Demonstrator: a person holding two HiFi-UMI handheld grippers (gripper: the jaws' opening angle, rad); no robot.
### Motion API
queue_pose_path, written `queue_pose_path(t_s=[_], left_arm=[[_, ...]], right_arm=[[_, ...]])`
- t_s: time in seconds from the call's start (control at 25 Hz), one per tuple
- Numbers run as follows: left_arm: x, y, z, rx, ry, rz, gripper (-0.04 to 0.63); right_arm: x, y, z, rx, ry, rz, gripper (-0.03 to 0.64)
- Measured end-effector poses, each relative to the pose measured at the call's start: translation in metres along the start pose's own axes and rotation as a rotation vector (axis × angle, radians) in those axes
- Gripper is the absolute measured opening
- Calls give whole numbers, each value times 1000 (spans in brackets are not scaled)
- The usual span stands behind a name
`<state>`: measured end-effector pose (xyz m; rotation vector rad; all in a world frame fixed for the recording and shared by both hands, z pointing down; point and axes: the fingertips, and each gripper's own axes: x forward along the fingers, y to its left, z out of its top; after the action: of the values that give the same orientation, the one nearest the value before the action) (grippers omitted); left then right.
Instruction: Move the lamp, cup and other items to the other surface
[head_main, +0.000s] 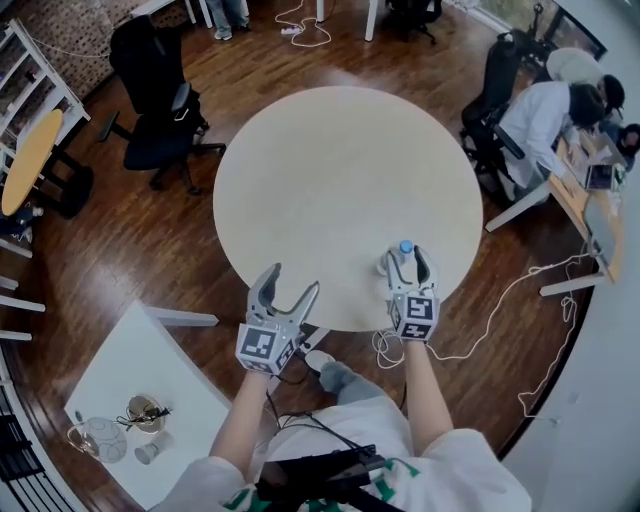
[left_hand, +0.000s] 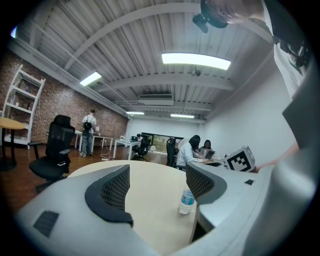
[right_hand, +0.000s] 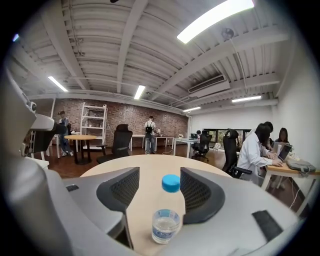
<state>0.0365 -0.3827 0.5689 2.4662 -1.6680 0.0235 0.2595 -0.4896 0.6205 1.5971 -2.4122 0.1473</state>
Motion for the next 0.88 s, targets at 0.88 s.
queue_pose_path(t_s=[0.88], left_arm=[[-328, 86, 31, -13, -127, 656, 342]], right_arm=[[-119, 384, 78, -225, -184, 786, 279]])
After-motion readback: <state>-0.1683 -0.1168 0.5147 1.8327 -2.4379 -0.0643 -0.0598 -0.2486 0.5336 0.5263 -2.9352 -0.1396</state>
